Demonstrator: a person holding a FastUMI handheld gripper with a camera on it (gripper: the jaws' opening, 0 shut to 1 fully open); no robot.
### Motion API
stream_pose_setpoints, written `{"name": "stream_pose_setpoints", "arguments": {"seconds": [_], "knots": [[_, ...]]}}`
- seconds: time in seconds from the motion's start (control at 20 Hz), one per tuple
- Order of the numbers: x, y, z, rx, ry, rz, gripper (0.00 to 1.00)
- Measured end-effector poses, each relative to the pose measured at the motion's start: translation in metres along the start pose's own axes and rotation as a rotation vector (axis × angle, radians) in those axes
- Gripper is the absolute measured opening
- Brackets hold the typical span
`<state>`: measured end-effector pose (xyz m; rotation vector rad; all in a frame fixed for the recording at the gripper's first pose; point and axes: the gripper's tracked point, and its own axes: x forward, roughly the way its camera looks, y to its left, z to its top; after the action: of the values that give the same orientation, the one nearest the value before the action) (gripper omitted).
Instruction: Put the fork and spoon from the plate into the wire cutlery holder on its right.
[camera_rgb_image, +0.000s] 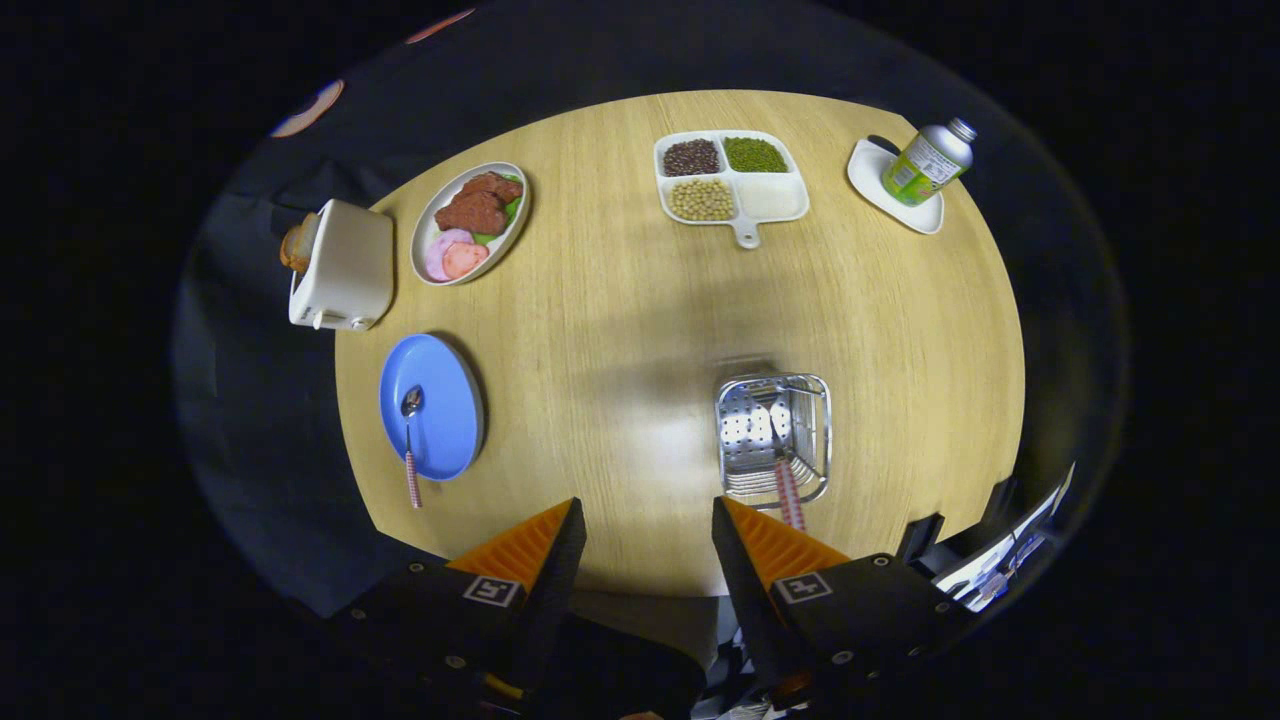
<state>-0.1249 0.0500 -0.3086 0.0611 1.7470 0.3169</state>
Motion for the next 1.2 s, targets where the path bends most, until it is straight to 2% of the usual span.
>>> {"name": "stream_pose_setpoints", "arguments": {"seconds": [0.3, 0.6, 1.05, 1.2], "knots": [[0.009, 0.08, -0.013, -0.069, -0.004, 0.024, 0.87], [0.042, 0.167, -0.033, -0.108, 0.053, 0.044, 0.91], [0.091, 0.25, -0.044, -0.083, 0.115, 0.05, 0.92], [0.11, 0.266, -0.044, -0.073, 0.124, 0.036, 0.89]]}}
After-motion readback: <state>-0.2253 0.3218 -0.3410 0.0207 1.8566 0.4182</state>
